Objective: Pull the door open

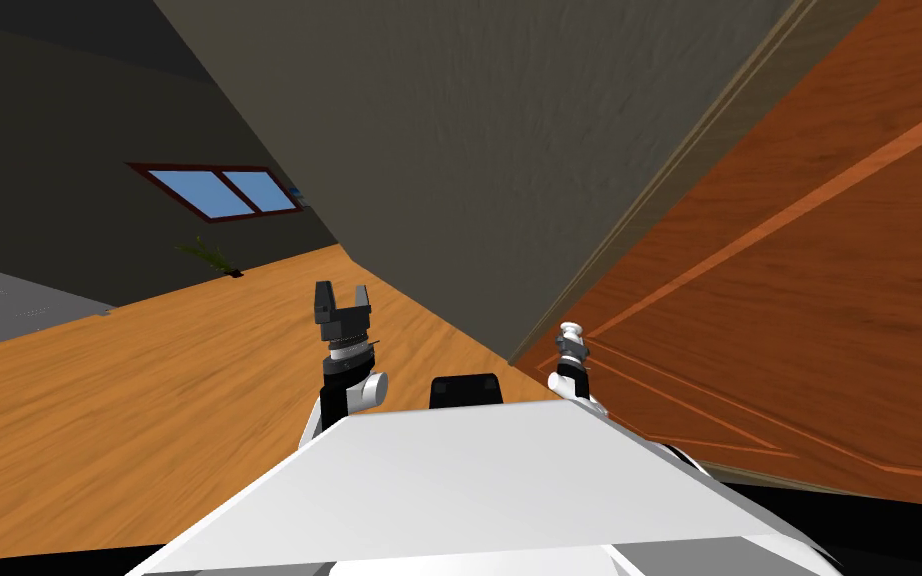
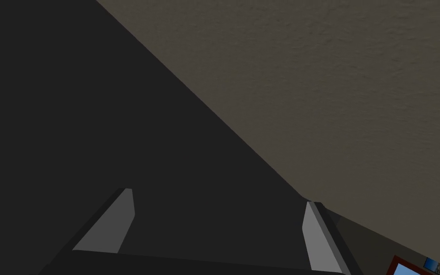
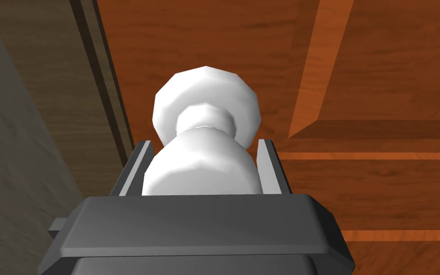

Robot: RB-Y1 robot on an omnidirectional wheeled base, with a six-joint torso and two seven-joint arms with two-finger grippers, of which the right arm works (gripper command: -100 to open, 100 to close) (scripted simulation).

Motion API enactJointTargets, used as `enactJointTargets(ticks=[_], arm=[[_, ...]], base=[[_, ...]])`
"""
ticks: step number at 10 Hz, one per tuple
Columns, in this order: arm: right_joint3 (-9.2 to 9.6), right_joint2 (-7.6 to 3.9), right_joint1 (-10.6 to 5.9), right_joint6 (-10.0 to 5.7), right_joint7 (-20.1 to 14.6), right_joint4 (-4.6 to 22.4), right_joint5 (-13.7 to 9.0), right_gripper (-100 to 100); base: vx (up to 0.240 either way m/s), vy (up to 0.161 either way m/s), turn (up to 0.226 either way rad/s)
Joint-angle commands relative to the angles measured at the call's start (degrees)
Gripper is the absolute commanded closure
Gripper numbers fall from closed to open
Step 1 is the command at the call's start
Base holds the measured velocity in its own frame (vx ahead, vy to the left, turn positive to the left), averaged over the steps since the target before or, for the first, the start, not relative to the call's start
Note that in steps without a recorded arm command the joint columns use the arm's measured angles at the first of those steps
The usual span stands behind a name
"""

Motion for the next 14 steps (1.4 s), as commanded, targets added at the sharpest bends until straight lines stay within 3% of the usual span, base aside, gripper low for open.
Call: enactJointTargets(ticks=[1, 4, 10, 11, 14], arm=[[0.08, 0.11, 0.01, 0.05, 0.0, 0.0, 0.0, 100], [0.08, 0.11, 0.01, 0.05, 0.0, 0.0, 0.0, 100], [4.86, 0.28, -2.08, 0.27, 0.5, 0.2, -0.6, 100], [4.86, 0.28, -2.08, 0.27, 0.5, 0.2, -0.6, 100], [8.31, 0.41, -3.62, 0.36, 0.7, 0.4, -1.1, 100]], base=[[-0.020, 0.001, 0.017], [-0.004, 0.001, 0.002], [-0.190, 0.002, 0.056], [-0.181, 0.010, 0.025], [-0.246, -0.015, 0.069]])
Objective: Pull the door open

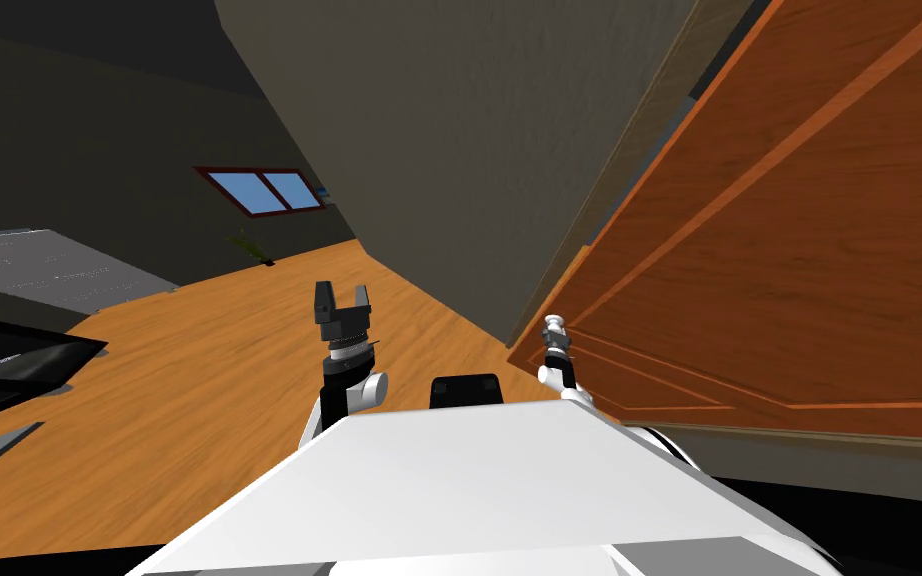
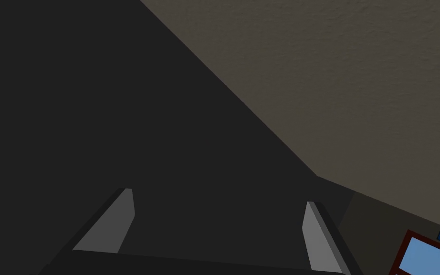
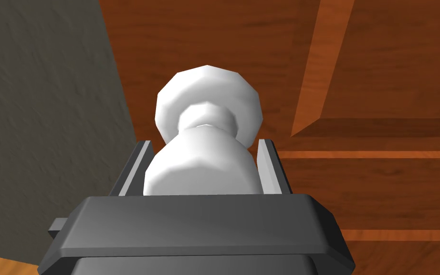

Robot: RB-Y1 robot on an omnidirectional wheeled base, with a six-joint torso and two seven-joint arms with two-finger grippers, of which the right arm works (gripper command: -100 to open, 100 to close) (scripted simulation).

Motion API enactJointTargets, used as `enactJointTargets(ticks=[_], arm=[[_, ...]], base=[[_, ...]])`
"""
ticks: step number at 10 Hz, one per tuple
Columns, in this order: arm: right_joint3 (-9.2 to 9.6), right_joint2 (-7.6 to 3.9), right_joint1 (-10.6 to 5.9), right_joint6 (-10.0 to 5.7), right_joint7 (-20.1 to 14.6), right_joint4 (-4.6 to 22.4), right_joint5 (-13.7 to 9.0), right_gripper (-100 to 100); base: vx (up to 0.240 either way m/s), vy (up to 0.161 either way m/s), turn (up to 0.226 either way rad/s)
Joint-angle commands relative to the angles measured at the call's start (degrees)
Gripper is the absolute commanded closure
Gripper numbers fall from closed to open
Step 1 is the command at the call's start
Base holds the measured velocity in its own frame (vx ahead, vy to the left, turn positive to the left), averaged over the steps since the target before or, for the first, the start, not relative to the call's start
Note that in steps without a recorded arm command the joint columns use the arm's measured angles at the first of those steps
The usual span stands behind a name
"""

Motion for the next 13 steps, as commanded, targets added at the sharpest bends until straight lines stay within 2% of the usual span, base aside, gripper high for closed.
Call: enactJointTargets(ticks=[1, 2, 3, 7, 11, 12, 13], arm=[[0.86, 0.01, -1.15, -0.75, -0.4, 1.7, 0.1, 100], [1.98, 0.05, -1.65, -0.72, -0.3, 1.7, -0.1, 100], [1.46, 0.03, -1.24, -0.48, -0.3, 1.6, 0.0, 100], [4.57, -0.53, -0.75, -0.47, -2.2, 0.5, 1.7, 100], [7.86, -1.32, -0.19, -0.50, -4.3, -0.8, 3.5, 100], [8.22, -1.41, -0.13, -0.51, -4.6, -1.0, 3.7, 100], [7.82, -1.27, 0.32, 0.01, -4.1, -1.7, 3.5, 100]], base=[[-0.178, 0.003, 0.039], [-0.202, -0.007, 0.046], [-0.103, -0.002, 0.031], [-0.228, 0.024, 0.061], [-0.238, -0.031, 0.077], [-0.238, -0.026, 0.052], [-0.111, -0.008, 0.025]])
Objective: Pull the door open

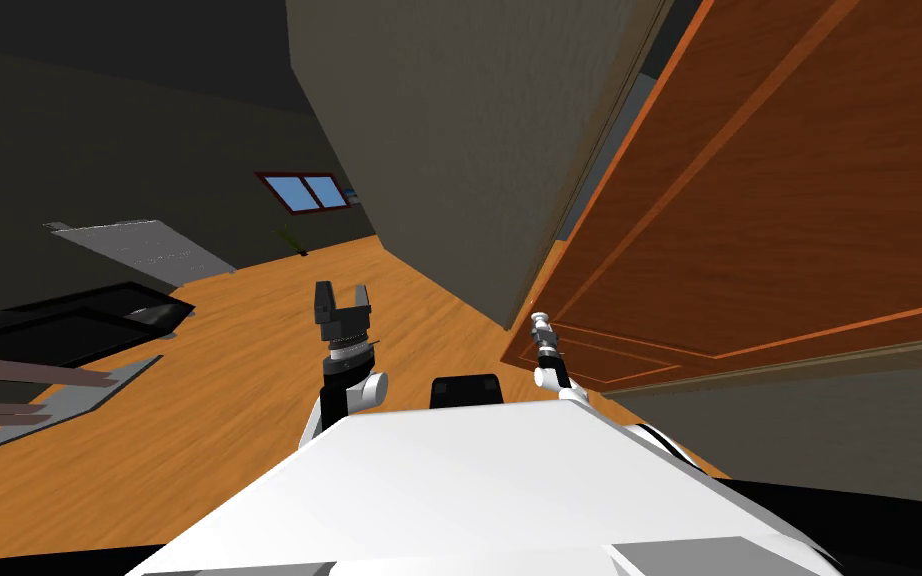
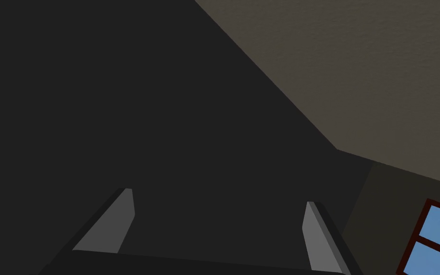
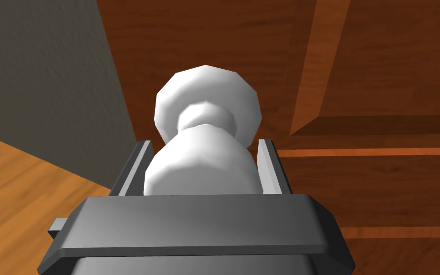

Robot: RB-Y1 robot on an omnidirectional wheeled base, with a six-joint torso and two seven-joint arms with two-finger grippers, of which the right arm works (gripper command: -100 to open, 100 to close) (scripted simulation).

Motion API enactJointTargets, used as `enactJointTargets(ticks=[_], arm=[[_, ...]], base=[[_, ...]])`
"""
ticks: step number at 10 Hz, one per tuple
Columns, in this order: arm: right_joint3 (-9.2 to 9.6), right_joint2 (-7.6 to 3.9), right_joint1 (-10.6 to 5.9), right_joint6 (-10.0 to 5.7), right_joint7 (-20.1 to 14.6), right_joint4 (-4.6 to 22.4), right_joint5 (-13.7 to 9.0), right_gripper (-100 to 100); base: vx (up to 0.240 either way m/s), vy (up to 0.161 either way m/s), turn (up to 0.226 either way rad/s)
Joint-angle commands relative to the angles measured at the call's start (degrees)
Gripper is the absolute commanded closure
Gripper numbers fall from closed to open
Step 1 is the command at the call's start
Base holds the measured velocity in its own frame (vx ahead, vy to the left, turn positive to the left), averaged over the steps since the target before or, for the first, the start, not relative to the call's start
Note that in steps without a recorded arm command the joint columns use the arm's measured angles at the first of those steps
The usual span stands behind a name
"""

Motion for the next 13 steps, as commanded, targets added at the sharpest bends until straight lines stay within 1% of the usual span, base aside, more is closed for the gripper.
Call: enactJointTargets(ticks=[1, 8, 9, 10, 13], arm=[[1.33, -0.81, 0.66, -0.47, -1.2, -0.6, 0.6, 100], [6.64, -4.04, 3.29, -2.33, -6.2, -2.8, 3.1, 100], [6.31, -3.76, 2.91, -2.16, -5.8, -2.2, 3.0, 100], [7.61, -4.54, 3.70, -2.93, -7.1, -2.5, 3.7, 100], [9.57, -6.14, 4.80, -4.46, -9.2, -3.0, 4.8, 100]], base=[[-0.171, 0.006, 0.094], [-0.240, -0.024, 0.081], [-0.101, -0.013, 0.021], [-0.168, -0.001, 0.091], [-0.240, -0.028, 0.087]])
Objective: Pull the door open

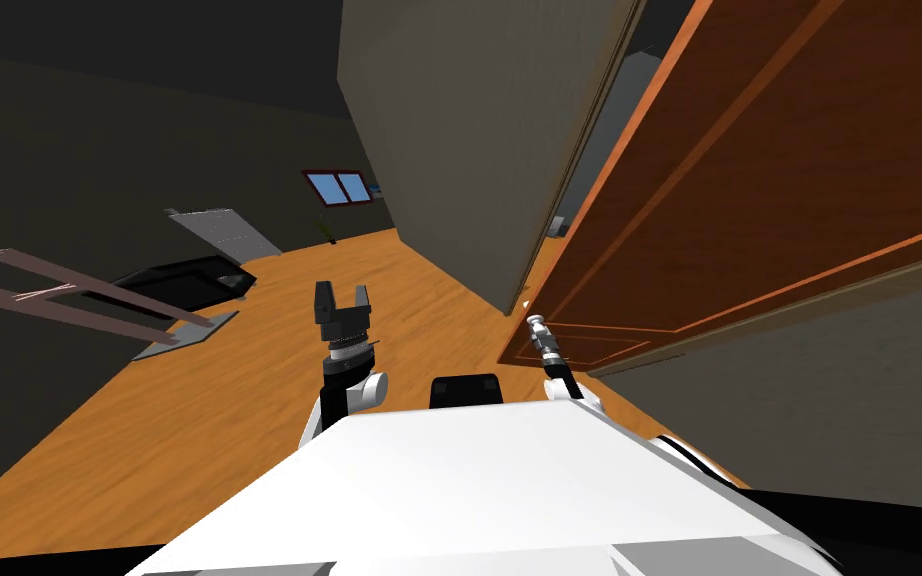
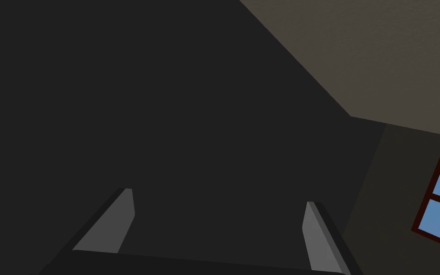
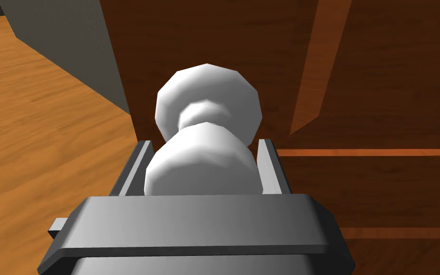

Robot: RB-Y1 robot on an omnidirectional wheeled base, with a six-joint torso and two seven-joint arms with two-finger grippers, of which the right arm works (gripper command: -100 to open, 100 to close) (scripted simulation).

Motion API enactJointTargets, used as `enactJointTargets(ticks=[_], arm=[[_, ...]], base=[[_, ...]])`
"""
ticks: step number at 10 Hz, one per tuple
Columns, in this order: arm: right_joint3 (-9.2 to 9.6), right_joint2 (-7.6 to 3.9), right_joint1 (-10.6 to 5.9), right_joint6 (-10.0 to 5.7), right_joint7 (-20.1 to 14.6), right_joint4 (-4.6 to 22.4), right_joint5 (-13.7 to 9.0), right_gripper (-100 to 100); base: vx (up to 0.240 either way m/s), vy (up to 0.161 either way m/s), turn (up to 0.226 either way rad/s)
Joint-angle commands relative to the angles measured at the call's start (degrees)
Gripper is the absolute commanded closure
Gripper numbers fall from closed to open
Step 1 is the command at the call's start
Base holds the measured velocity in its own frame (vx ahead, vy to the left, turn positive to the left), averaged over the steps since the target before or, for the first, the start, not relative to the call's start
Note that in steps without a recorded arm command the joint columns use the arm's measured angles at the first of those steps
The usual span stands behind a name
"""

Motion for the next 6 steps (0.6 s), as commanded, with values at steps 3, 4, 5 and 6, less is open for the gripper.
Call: enactJointTargets(ticks=[3, 4, 5, 6], arm=[[2.86, -2.03, 1.67, -2.30, -3.1, -0.7, 1.6, 100], [3.31, -2.41, 1.93, -2.66, -3.6, -0.8, 1.8, 100], [2.91, -2.08, 1.91, -1.93, -2.9, -1.0, 1.6, 100], [3.79, -2.73, 2.54, -3.10, -4.0, -0.7, 2.1, 100]], base=[[-0.208, -0.054, 0.079], [-0.194, -0.049, 0.083], [-0.078, -0.016, 0.017], [-0.139, -0.045, 0.130]])
